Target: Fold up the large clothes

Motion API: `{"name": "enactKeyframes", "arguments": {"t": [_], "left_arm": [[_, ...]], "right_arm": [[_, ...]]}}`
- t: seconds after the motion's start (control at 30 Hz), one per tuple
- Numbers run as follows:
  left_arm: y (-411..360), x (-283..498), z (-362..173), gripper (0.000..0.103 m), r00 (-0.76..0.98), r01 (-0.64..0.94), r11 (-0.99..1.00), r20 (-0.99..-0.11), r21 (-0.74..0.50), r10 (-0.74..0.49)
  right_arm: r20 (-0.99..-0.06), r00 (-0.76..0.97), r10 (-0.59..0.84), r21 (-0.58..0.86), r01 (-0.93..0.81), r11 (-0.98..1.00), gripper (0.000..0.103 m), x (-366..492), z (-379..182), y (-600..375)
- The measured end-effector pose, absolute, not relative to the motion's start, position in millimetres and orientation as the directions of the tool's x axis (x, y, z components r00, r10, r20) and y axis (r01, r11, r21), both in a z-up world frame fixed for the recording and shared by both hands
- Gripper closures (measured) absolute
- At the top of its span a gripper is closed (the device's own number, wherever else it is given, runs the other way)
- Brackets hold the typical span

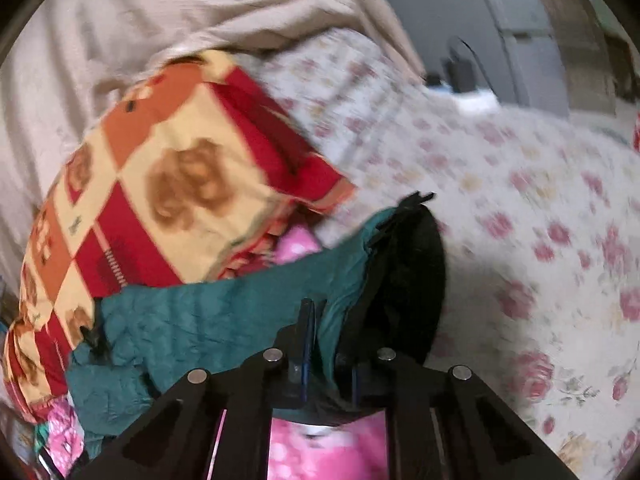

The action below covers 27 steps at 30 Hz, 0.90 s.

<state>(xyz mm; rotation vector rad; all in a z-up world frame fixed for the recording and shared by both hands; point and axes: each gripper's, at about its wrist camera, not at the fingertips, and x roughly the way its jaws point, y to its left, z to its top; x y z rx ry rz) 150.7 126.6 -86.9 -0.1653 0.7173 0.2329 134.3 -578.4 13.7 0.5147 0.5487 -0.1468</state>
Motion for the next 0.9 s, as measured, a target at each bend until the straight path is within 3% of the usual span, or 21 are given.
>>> {"name": "enactKeyframes", "arguments": {"t": [0.23, 0.6, 0.7, 0.83, 0.9], "left_arm": [[129.7, 150.1, -88.0, 0.02, 0.733, -0.266, 0.959, -0.666, -0.096, 0.137], [131.9, 148.1, -87.2, 0.02, 0.742, -0.269, 0.956, -0.658, -0.114, 0.13], [134.0, 147.1, -87.2, 0.02, 0.746, -0.273, 0.954, -0.654, -0.127, 0.126], [133.9, 146.6, -87.2, 0.02, 0.75, -0.275, 0.953, -0.649, -0.128, 0.129], [133.2, 146.1, -86.7, 0.02, 0.753, -0.278, 0.952, -0.644, -0.126, 0.135]], "right_arm": [[-0.433, 0.881, 0.192, 0.455, 0.03, 0.89, 0.09, 167.8, 57.7, -460.9], [-0.437, 0.788, 0.433, 0.484, -0.2, 0.852, 0.09, 236.7, 38.7, -280.3], [-0.499, 0.764, 0.41, 0.422, -0.2, 0.884, 0.09, 248.2, 28.3, -251.8], [-0.536, 0.804, 0.258, 0.339, -0.075, 0.938, 0.09, 234.6, 22.3, -288.0], [-0.56, 0.809, 0.179, 0.299, -0.004, 0.954, 0.084, 223.0, 18.2, -320.9]]}}
